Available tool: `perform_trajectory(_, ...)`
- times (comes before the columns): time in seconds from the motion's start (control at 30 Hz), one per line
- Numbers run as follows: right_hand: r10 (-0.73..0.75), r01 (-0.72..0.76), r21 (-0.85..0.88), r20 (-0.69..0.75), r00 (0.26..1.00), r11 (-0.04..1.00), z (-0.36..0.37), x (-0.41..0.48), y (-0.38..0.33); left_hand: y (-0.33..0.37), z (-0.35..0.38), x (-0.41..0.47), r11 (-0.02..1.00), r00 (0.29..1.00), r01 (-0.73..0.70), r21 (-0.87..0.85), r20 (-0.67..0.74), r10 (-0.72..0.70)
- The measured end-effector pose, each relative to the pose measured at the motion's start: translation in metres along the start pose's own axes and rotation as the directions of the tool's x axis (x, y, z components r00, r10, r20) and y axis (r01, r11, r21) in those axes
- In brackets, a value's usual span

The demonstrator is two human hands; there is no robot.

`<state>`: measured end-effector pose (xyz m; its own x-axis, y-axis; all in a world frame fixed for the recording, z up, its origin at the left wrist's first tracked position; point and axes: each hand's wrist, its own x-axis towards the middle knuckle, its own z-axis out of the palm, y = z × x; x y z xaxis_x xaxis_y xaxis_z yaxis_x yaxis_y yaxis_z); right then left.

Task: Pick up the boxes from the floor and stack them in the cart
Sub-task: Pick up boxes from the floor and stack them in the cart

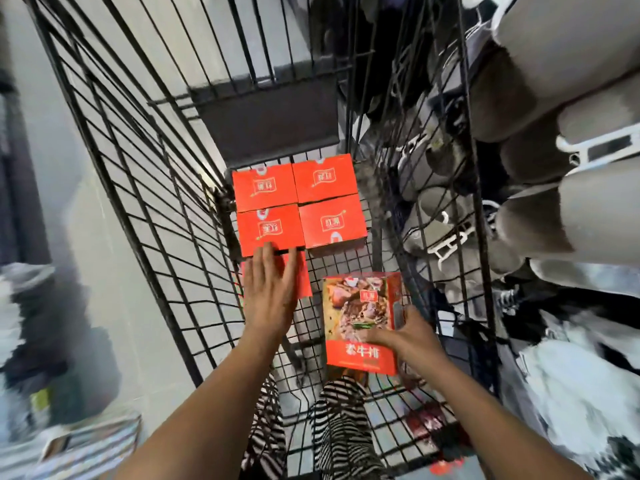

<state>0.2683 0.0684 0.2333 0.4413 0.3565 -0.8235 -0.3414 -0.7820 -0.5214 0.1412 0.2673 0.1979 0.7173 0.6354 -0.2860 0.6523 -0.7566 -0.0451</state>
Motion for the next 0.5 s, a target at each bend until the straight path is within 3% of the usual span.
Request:
perform_trajectory(0.13,-0.058,0.056,-0.044,-0.039,0.998,0.997,0.003,0.008,-0.004,0.000,0.002,-0.001,0.956,0.973,0.226,-0.187,-0.005,-0.231)
perform_trajectory(0.23,-0.050,0.048,-0.054,-0.045,0.998,0.997,0.007,0.013,-0.005,0.000,0.001,-0.001,0.859,0.923,0.386,-0.338,0.136,-0.361)
perform_trajectory(0.5,-0.080,0.083,0.115,-0.027,0.996,0.990,-0.001,0.035,-0.019,-0.002,-0.003,-0.004,0.793,0.920,0.392,-0.467,0.191,-0.342)
